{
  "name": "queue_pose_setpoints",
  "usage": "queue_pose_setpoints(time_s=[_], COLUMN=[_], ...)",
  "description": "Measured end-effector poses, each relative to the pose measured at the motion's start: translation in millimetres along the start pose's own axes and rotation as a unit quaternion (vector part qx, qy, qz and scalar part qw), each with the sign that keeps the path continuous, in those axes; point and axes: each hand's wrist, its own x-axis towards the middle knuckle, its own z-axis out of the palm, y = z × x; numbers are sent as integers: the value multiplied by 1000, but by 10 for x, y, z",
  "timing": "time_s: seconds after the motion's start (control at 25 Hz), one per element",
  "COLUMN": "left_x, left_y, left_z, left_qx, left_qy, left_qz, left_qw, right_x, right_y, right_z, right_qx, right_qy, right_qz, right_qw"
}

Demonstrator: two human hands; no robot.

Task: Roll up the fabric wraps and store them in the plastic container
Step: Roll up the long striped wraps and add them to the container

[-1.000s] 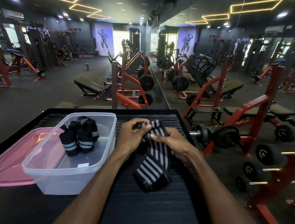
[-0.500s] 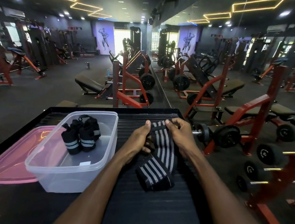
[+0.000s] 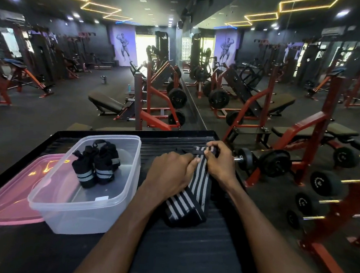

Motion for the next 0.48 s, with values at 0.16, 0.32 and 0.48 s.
queue_pose_setpoints(time_s=[0.16,0.32,0.48], left_x=[42,-10,77], left_y=[230,274,94], left_z=[-199,-350,-190], left_qx=[-154,-418,-446], left_qy=[-230,-536,-276], left_qz=[5,-83,-155], left_qw=[961,729,837], right_x=[14,-22,-69], right_y=[70,-13,-69], right_z=[54,81,67], right_qx=[34,93,133], right_qy=[-38,-75,-135], right_qz=[27,26,37], right_qw=[998,992,981])
